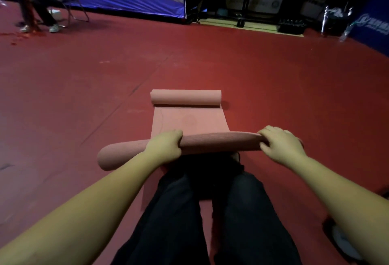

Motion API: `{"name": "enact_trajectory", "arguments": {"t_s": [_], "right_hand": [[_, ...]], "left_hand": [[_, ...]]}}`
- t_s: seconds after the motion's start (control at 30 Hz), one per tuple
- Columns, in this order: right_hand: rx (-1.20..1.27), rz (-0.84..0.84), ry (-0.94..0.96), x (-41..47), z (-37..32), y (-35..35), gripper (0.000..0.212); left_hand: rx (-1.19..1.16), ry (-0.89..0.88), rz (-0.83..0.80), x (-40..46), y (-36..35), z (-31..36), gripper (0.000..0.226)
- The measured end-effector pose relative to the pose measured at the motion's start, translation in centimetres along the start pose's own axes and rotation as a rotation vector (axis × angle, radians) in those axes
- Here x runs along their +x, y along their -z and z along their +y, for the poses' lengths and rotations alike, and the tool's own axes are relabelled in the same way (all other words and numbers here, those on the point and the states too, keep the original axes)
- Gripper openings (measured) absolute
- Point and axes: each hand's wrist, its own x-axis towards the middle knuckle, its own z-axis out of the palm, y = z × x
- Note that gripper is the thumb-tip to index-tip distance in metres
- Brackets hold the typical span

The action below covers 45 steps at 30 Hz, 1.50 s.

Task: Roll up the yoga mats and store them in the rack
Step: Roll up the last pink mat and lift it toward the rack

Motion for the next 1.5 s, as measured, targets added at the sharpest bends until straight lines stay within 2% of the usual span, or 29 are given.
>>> {"name": "enact_trajectory", "arguments": {"t_s": [0.1,0.17,0.3,0.43,0.47,0.53,0.6,0.67,0.73,0.87,1.07,1.13,1.23,1.27,1.37,1.5], "right_hand": [[0.019,-0.105,0.079,-1.8,-1.5,-1.9,0.039],[0.041,-0.166,0.137,-3.3,-3.3,-4.0,0.042],[0.167,-0.243,0.047,-4.7,-7.0,-6.5,0.036],[0.280,-0.240,-0.044,-2.8,-6.4,-4.9,0.054],[0.318,-0.278,-0.044,-2.3,-6.3,-4.5,0.055],[0.357,-0.455,-0.043,-2.2,-6.4,-4.9,0.053],[0.413,-0.645,-0.080,-3.2,-6.7,-6.9,0.046],[0.490,-0.720,-0.135,-4.1,-6.8,-9.0,0.039],[0.556,-0.690,-0.180,-4.4,-6.7,-10.0,0.038],[0.607,-0.661,-0.220,-4.3,-6.7,-10.3,0.038],[0.569,-0.663,-0.253,-3.9,-6.9,-10.1,0.039],[0.415,-0.508,-0.184,-4.2,-6.9,-11.3,0.042],[0.173,-0.065,0.031,-5.7,-7.2,-12.5,0.038],[0.120,0.022,0.065,-6.4,-7.4,-12.6,0.039],[0.010,0.019,0.023,-8.8,-8.4,-12.7,0.051],[0.025,0.061,-0.032,-10.2,-9.0,-11.6,0.037]], "left_hand": [[-0.065,0.032,-0.183,-1.5,-1.7,-0.5,0.024],[-0.131,0.049,-0.280,-2.5,-2.9,-0.4,0.038],[-0.182,0.153,-0.323,-3.3,-4.0,0.5,0.064],[-0.214,0.245,-0.364,-2.6,-3.8,0.1,0.056],[-0.202,0.245,-0.372,-2.7,-4.1,0.0,0.052],[-0.205,0.272,-0.395,-3.5,-5.7,0.0,0.048],[-0.207,0.260,-0.321,-4.8,-7.7,0.3,0.041],[-0.122,0.065,-0.023,-6.0,-9.5,0.4,0.034],[0.062,-0.112,0.227,-7.3,-10.5,-0.1,0.036],[0.275,-0.173,0.438,-9.8,-10.4,-0.1,0.038],[0.431,-0.213,0.299,-10.3,-11.2,-1.1,0.053],[0.439,-0.227,0.293,-9.8,-11.5,-1.1,0.052],[0.392,-0.201,0.305,-9.1,-11.5,-1.1,0.052],[0.376,-0.202,0.321,-9.1,-11.6,-1.1,0.051],[0.343,-0.199,0.310,-9.1,-11.8,-0.8,0.048],[0.283,-0.139,0.270,-8.7,-11.8,-0.7,0.045]]}}
